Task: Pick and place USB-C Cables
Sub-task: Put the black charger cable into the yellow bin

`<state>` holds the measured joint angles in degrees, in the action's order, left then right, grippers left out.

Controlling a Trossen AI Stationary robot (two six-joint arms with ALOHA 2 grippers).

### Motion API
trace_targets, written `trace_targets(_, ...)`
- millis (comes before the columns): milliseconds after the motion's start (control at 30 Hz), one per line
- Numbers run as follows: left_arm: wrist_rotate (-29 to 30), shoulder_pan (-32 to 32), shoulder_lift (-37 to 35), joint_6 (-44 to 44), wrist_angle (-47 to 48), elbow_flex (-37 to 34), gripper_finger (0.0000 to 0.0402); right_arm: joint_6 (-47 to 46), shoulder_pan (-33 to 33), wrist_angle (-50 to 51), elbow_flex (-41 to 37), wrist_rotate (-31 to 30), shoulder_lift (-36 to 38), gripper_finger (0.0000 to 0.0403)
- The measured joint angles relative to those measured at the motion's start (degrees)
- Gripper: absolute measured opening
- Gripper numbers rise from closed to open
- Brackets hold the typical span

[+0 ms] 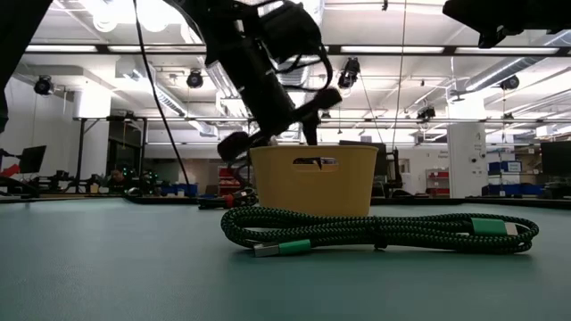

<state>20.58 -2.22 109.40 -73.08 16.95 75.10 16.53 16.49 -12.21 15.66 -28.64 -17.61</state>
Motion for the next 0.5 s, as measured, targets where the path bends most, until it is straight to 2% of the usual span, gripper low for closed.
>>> trace_targets(233,0.0,1.0,-3.2,12.3,-0.3,1.5,0.016,0.0,0.0,0.1,0.0,0.0,-0.1,0.0043)
trace_targets(400,0.1,1.2,-6.6,25.9,-0.3,1.7,0.016,0.0,0.0,0.0,0.0,0.0,-0.2,0.0043)
trace_targets(500,0.1,1.1,-8.6,37.5,1.0,1.4,0.016,0.0,0.0,0.0,0.0,0.0,-0.1,0.0043)
